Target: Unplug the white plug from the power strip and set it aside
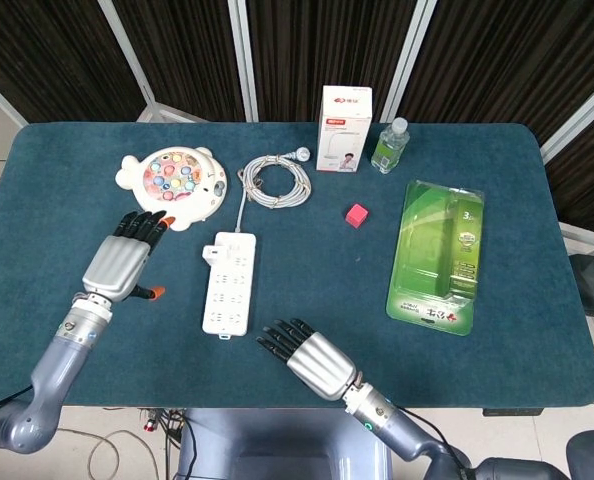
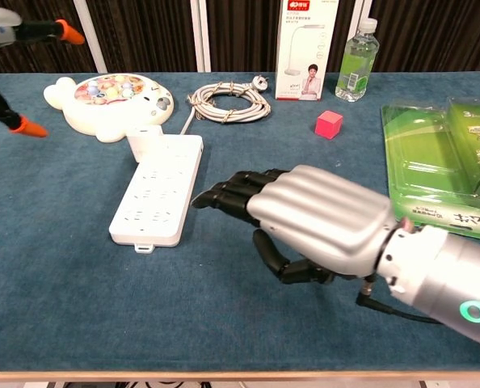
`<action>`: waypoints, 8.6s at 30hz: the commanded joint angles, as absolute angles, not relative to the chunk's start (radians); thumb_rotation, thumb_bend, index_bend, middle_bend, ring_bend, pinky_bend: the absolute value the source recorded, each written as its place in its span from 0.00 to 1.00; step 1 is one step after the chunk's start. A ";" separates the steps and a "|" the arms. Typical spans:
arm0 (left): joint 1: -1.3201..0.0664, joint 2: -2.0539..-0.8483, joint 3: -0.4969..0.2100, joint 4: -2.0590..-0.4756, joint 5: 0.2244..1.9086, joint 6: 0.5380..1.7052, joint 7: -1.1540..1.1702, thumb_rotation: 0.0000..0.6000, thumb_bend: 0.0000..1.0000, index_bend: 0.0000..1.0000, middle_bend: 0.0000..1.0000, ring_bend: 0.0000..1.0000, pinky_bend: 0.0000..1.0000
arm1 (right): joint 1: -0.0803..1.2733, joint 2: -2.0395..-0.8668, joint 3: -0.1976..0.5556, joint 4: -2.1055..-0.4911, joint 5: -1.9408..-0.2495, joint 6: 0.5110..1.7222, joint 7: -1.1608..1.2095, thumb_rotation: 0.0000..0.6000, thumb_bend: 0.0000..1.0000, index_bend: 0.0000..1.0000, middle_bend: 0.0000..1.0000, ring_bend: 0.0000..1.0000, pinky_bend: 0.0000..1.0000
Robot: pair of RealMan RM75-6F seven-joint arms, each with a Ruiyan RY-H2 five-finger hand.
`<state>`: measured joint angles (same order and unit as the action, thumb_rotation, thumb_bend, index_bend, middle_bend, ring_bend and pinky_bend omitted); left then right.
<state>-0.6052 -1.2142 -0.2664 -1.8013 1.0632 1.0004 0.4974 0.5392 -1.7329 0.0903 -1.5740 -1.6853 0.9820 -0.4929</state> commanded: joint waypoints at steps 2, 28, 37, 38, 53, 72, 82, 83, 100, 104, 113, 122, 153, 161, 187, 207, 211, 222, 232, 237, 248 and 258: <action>-0.663 -1.241 -0.283 -1.780 1.014 0.982 0.531 1.00 0.00 0.00 0.00 0.00 0.00 | 0.561 -1.785 0.092 -1.526 -1.665 0.978 -0.480 1.00 0.93 0.12 0.15 0.12 0.22; -0.761 -1.299 -0.244 -1.651 0.934 0.933 0.447 1.00 0.00 0.01 0.00 0.00 0.00 | 0.672 -2.015 0.103 -1.268 -1.642 0.982 -0.413 1.00 0.93 0.14 0.15 0.12 0.22; -0.781 -1.314 -0.235 -1.607 0.918 0.915 0.426 1.00 0.00 0.01 0.00 0.00 0.00 | 0.706 -2.080 0.114 -1.170 -1.639 0.987 -0.401 1.00 0.93 0.14 0.15 0.12 0.22; -0.782 -1.315 -0.234 -1.604 0.917 0.913 0.424 1.00 0.00 0.01 0.00 0.00 0.00 | 0.709 -2.086 0.117 -1.160 -1.640 0.992 -0.400 1.00 0.93 0.14 0.15 0.12 0.22; -0.799 -1.341 -0.220 -1.574 0.912 0.914 0.404 1.00 0.00 0.01 0.00 0.00 0.00 | 0.768 -2.150 0.155 -1.039 -1.633 1.003 -0.410 1.00 0.93 0.14 0.15 0.12 0.22; -0.844 -1.382 -0.204 -1.526 0.876 0.887 0.425 1.00 0.00 0.05 0.04 0.00 0.00 | 0.783 -2.191 0.120 -0.975 -1.613 0.993 -0.415 1.00 0.93 0.21 0.19 0.15 0.22; -0.870 -1.409 -0.194 -1.495 0.832 0.876 0.459 1.00 0.00 0.09 0.09 0.00 0.01 | 0.784 -2.197 0.112 -0.965 -1.600 0.988 -0.416 1.00 0.93 0.22 0.19 0.16 0.22; -0.875 -1.414 -0.193 -1.489 0.825 0.873 0.464 1.00 0.00 0.10 0.10 0.00 0.02 | 0.784 -2.197 0.112 -0.965 -1.599 0.988 -0.415 1.00 0.93 0.22 0.19 0.16 0.22; -0.970 -1.511 -0.196 -1.379 0.699 0.842 0.570 1.00 0.09 0.26 0.27 0.07 0.11 | 0.781 -2.205 0.099 -0.956 -1.586 0.990 -0.404 1.00 0.93 0.23 0.20 0.16 0.22; -0.993 -1.522 -0.189 -1.360 0.698 0.815 0.586 1.00 0.10 0.27 0.27 0.07 0.11 | 0.779 -2.203 0.096 -0.956 -1.584 0.993 -0.403 1.00 0.93 0.23 0.20 0.16 0.22; -1.020 -1.481 -0.151 -1.318 0.841 0.669 0.519 1.00 0.08 0.25 0.26 0.07 0.09 | 0.773 -2.200 0.095 -0.958 -1.577 0.997 -0.406 1.00 0.93 0.23 0.20 0.16 0.22; -1.005 -1.493 -0.141 -1.261 0.987 0.645 0.388 1.00 0.08 0.33 0.29 0.07 0.10 | 0.769 -2.211 0.091 -0.942 -1.567 0.993 -0.403 1.00 0.93 0.23 0.20 0.16 0.22; -1.013 -1.507 -0.091 -1.123 1.350 0.653 0.081 1.00 0.10 0.34 0.29 0.08 0.10 | 0.762 -2.232 0.084 -0.897 -1.555 0.988 -0.395 1.00 0.93 0.23 0.20 0.16 0.22; -1.022 -1.522 -0.061 -1.062 1.437 0.668 -0.011 1.00 0.09 0.40 0.31 0.08 0.10 | 0.760 -2.241 0.083 -0.879 -1.552 0.989 -0.387 1.00 0.93 0.23 0.20 0.16 0.22; -1.006 -1.564 -0.028 -0.984 1.498 0.716 -0.118 1.00 0.32 0.70 0.66 0.22 0.14 | 0.752 -2.250 0.080 -0.860 -1.551 0.996 -0.386 1.00 0.93 0.23 0.20 0.16 0.22; -0.993 -1.582 -0.045 -0.976 1.481 0.742 -0.104 1.00 0.41 0.78 0.81 0.32 0.14 | 0.748 -2.249 0.079 -0.863 -1.550 0.998 -0.391 1.00 0.93 0.24 0.21 0.17 0.22; -0.993 -1.578 -0.056 -0.985 1.477 0.755 -0.112 1.00 0.41 0.78 0.82 0.32 0.14 | 0.746 -2.252 0.077 -0.864 -1.549 0.997 -0.394 1.00 0.93 0.24 0.21 0.17 0.22; -0.989 -1.560 -0.066 -1.015 1.468 0.764 -0.107 1.00 0.41 0.79 0.84 0.33 0.14 | 0.741 -2.254 0.074 -0.872 -1.549 1.000 -0.401 1.00 0.93 0.24 0.21 0.17 0.22; -0.973 -1.548 -0.058 -1.033 1.453 0.755 -0.086 1.00 0.42 0.79 0.85 0.35 0.16 | 0.735 -2.252 0.070 -0.883 -1.549 0.999 -0.406 1.00 0.93 0.24 0.21 0.17 0.22; -0.968 -1.541 -0.064 -1.044 1.453 0.771 -0.084 1.00 0.42 0.79 0.85 0.35 0.17 | 0.735 -2.251 0.071 -0.886 -1.549 1.000 -0.406 1.00 0.93 0.24 0.21 0.17 0.22; -0.971 -1.525 -0.082 -1.081 1.445 0.780 -0.077 1.00 0.42 0.79 0.86 0.36 0.17 | 0.732 -2.251 0.070 -0.894 -1.550 1.000 -0.409 1.00 0.93 0.25 0.21 0.17 0.22; -0.970 -1.524 -0.092 -1.100 1.427 0.771 -0.071 1.00 0.42 0.80 0.86 0.37 0.18 | 0.728 -2.258 0.066 -0.889 -1.549 0.996 -0.404 1.00 0.93 0.25 0.21 0.17 0.22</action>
<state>-0.9707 -1.5245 -0.0905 -1.0994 1.4282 0.7703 -0.0710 0.7282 -2.2573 0.0663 -0.8898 -1.5488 0.9966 -0.4046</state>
